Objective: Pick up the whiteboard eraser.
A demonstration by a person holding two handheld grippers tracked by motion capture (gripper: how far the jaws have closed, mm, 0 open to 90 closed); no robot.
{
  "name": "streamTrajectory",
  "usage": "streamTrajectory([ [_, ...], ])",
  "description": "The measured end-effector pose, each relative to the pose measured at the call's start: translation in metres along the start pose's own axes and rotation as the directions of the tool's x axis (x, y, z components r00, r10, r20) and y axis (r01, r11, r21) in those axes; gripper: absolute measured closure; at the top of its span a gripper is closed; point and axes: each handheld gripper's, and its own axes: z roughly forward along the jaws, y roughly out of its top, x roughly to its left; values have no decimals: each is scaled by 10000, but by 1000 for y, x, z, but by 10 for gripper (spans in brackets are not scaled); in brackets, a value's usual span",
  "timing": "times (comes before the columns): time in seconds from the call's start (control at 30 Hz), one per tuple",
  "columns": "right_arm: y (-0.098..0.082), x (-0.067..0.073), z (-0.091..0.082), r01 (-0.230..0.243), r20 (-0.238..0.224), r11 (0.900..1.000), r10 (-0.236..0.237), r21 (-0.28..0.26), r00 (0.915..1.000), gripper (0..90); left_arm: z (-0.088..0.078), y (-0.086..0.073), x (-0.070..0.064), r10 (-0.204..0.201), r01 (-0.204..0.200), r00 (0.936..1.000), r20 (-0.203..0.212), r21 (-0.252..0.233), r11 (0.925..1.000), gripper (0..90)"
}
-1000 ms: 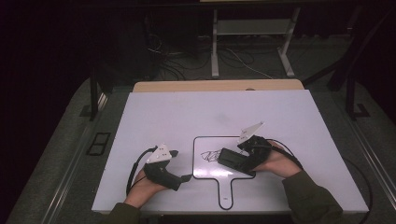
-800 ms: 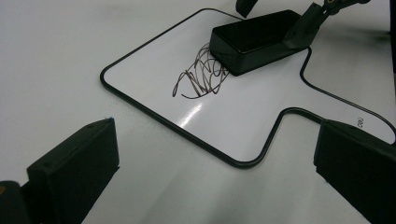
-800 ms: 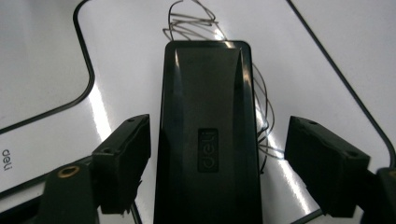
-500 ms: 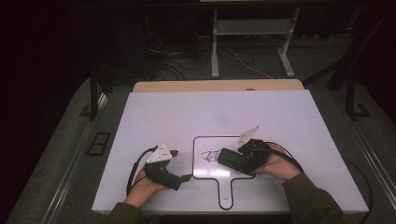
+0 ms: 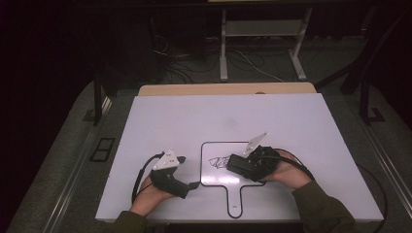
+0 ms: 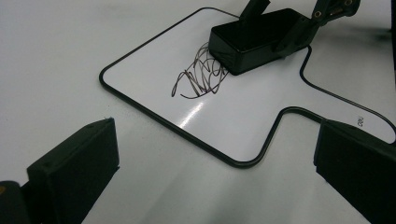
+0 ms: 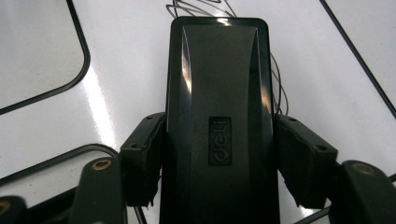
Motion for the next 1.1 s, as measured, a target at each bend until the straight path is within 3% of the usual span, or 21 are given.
streamTrajectory([
  [0.7, 2, -1, 0, -110, -135, 9997, 113, 218, 9998, 388, 0, 0, 0, 24, -25, 10000, 14, 11, 10000, 0],
  [0.77, 2, -3, -1, -334, -388, 9992, 343, 236, 9987, 389, 0, 1, 0, 28, -28, 10000, 11, 7, 10000, 0],
  [0.83, 2, -4, -2, -347, -254, 9991, 354, 262, 9991, 390, -1, 1, 0, 24, -24, 10000, 15, -16, 10000, 0],
  [1.1, 1, -9, -5, -695, -628, 9974, 706, 203, 9955, 391, -1, 1, -1, 43, -43, 10000, 30, -15, 10000, 0],
])
